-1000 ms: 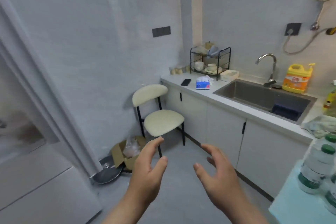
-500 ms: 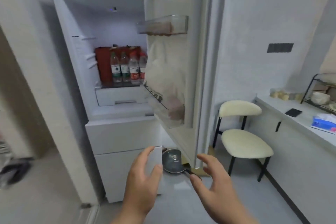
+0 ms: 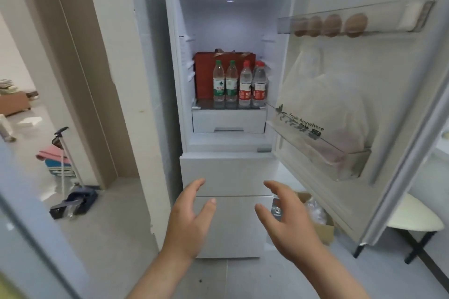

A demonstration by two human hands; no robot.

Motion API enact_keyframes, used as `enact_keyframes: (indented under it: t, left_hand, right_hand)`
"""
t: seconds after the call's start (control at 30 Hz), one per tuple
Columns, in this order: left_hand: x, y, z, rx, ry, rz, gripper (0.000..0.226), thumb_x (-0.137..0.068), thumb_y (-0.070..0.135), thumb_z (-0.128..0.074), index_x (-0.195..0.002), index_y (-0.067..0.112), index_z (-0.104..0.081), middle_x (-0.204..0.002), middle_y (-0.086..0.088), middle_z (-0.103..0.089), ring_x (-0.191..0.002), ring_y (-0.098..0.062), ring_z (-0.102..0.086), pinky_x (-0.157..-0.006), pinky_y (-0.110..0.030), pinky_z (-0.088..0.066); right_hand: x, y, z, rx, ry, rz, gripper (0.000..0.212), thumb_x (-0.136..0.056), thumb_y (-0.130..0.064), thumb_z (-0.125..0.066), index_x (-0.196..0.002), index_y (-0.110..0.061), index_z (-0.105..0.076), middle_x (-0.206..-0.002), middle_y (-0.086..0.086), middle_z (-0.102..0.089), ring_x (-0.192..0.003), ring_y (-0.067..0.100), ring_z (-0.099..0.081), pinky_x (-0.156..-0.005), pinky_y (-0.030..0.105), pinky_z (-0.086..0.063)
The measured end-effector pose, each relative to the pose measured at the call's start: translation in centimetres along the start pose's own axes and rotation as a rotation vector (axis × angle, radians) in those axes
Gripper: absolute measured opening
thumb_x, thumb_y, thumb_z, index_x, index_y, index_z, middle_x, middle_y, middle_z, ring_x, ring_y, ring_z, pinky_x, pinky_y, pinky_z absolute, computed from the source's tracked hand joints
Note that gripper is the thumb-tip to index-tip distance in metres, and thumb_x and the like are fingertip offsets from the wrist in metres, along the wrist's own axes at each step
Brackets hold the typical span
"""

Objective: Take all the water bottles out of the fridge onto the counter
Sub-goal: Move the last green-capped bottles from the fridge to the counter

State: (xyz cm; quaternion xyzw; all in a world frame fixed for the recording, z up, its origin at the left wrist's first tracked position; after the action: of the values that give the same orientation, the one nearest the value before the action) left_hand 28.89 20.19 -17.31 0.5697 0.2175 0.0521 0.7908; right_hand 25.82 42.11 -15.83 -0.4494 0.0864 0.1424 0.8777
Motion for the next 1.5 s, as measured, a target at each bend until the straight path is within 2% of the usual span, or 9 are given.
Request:
enact_keyframes:
  t: [0.1,0.23,0.37,0.5,0.8,1.03,1.17,1.4,1.5]
  left_hand:
    - [-2.4,-0.8,1.5,-0.026,-0.005,0.001,0.070,-0.073,0.055,-0.052,-0.136,0.024,-0.053,-0.139,0.012,-0.055,-0.132,-0.005,-0.046,-0.114,-0.037,-0.035]
    - [-6.5,-2.1,1.7,-0.001,-0.008,0.032,0.057,-0.082,0.041,-0.057,-0.137,0.028,-0.051,-0.135,0.019,-0.049,-0.128,-0.004,-0.043,-0.113,-0.034,-0.035]
    - [-11.8,-3.8,0.9,-0.039,-0.010,0.043,0.046,-0.094,0.026,-0.061,-0.138,0.029,-0.050,-0.132,0.022,-0.046,-0.127,-0.005,-0.041,-0.114,-0.037,-0.034]
    - [-19.3,-4.9,0.2,-0.060,0.014,0.044,0.047,-0.089,0.039,-0.059,-0.135,0.033,-0.052,-0.139,0.018,-0.051,-0.133,-0.008,-0.046,-0.114,-0.040,-0.037]
    - [-33.1,-6.1,-1.9,-0.083,0.086,0.090,0.047,-0.095,0.028,-0.058,-0.141,0.030,-0.047,-0.133,0.022,-0.043,-0.138,-0.012,-0.039,-0.115,-0.040,-0.034]
    - [-41.9,-7.6,-3.9,-0.039,0.088,0.097,0.048,-0.095,0.026,-0.058,-0.142,0.027,-0.047,-0.147,0.011,-0.046,-0.139,-0.015,-0.039,-0.115,-0.043,-0.034]
    - [-48.0,-9.7,-5.6,-0.023,0.060,0.069,0.047,-0.095,0.024,-0.059,-0.141,0.026,-0.048,-0.142,0.010,-0.048,-0.137,-0.015,-0.042,-0.113,-0.036,-0.035]
    - [-60.8,-12.9,-9.4,0.034,0.025,0.079,0.060,-0.090,0.023,-0.066,-0.145,0.018,-0.043,-0.148,0.001,-0.048,-0.135,-0.017,-0.045,-0.112,-0.038,-0.037]
    - [-65.5,-13.5,-11.6,0.008,0.009,0.093,0.069,-0.087,0.027,-0.068,-0.148,0.016,-0.038,-0.151,-0.004,-0.045,-0.136,-0.020,-0.044,-0.111,-0.039,-0.038]
  right_hand:
    - [-2.0,-1.3,-2.4,-0.002,-0.034,-0.004,0.053,-0.092,-0.036,-0.061,-0.141,-0.033,-0.041,-0.131,-0.025,-0.038,-0.127,0.009,-0.045,-0.108,0.038,-0.042]
    - [-6.1,-1.6,-4.7,0.009,-0.050,0.001,0.055,-0.092,-0.039,-0.060,-0.143,-0.031,-0.040,-0.131,-0.024,-0.036,-0.130,0.009,-0.043,-0.110,0.039,-0.041]
    - [-11.7,-0.7,-6.2,-0.013,-0.034,-0.014,0.055,-0.093,-0.038,-0.060,-0.144,-0.031,-0.040,-0.143,-0.014,-0.043,-0.130,0.012,-0.046,-0.107,0.037,-0.042]
    - [-19.5,0.2,-7.2,-0.071,-0.024,-0.002,0.055,-0.094,-0.039,-0.059,-0.145,-0.033,-0.038,-0.148,-0.013,-0.042,-0.135,0.013,-0.043,-0.112,0.041,-0.039]
    - [-35.3,2.8,-8.3,-0.152,0.012,-0.035,0.054,-0.093,-0.036,-0.060,-0.143,-0.031,-0.041,-0.147,-0.011,-0.044,-0.133,0.017,-0.045,-0.110,0.044,-0.040]
    - [-43.5,5.3,-9.5,-0.157,0.046,-0.087,0.054,-0.093,-0.033,-0.062,-0.142,-0.032,-0.042,-0.146,-0.011,-0.045,-0.132,0.016,-0.045,-0.110,0.043,-0.041]
    - [-48.6,6.3,-11.2,-0.149,0.065,-0.098,0.055,-0.092,-0.031,-0.064,-0.143,-0.031,-0.042,-0.146,-0.011,-0.045,-0.133,0.015,-0.045,-0.110,0.042,-0.041]
    - [-57.8,7.5,-13.5,-0.081,0.114,-0.163,0.059,-0.090,-0.036,-0.064,-0.144,-0.031,-0.040,-0.149,-0.010,-0.044,-0.134,0.014,-0.044,-0.110,0.041,-0.041]
    - [-60.9,8.4,-13.7,-0.114,0.173,-0.183,0.050,-0.090,-0.031,-0.065,-0.137,-0.030,-0.047,-0.136,-0.018,-0.050,-0.127,0.004,-0.048,-0.108,0.035,-0.041]
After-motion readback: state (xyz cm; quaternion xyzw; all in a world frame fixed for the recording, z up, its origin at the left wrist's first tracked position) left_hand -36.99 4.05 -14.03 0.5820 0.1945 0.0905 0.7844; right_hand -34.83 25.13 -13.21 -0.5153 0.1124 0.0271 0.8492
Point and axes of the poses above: each hand's wrist, its own x-axis away from the middle knuckle, its own z-axis out of the back of the hand, y = z × x, the point moved 9 cm from there along -x, towards the middle knuckle
